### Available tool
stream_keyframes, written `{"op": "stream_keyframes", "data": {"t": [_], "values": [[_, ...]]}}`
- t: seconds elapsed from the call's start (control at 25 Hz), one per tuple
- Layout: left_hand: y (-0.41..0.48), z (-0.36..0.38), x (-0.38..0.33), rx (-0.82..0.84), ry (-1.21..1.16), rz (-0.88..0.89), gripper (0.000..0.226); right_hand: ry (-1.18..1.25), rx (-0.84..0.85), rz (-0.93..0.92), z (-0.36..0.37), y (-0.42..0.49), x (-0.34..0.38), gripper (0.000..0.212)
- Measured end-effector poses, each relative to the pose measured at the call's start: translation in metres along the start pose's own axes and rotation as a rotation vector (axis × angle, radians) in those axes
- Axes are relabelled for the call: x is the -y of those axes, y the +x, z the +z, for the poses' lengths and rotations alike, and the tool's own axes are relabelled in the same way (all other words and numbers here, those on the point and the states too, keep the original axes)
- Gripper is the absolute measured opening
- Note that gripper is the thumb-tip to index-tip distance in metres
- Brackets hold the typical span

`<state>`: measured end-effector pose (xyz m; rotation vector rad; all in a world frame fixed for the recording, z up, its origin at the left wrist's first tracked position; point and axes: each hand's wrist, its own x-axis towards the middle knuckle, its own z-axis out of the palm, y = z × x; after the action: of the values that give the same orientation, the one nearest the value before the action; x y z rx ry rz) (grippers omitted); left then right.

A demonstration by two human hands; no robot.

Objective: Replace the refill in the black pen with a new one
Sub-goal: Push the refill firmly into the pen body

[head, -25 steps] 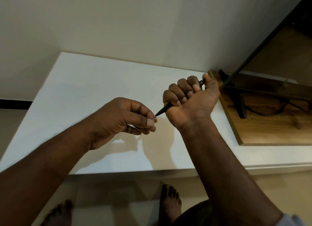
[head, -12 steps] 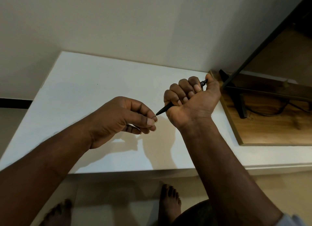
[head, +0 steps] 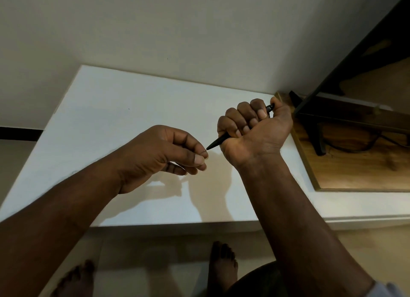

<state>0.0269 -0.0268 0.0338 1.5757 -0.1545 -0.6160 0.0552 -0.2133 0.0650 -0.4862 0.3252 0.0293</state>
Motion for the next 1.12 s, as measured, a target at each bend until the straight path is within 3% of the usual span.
{"op": "stream_keyframes", "data": {"t": [0.56,0.8,1.12], "values": [[-0.0032,0.0038,-0.0045,-0.039,0.030,-0.017,0.037,-0.016,-0.011,-0.004,-0.0005,0.0001,-0.0005,0.050],[-0.0020,0.0021,-0.0029,-0.047,0.031,-0.025,0.013,-0.005,0.000,-0.011,-0.0005,0.0008,0.0012,0.048],[-0.0013,0.0009,-0.0014,-0.042,0.035,-0.027,0.011,-0.009,0.003,-0.021,0.0005,0.0009,0.0029,0.046]]}}
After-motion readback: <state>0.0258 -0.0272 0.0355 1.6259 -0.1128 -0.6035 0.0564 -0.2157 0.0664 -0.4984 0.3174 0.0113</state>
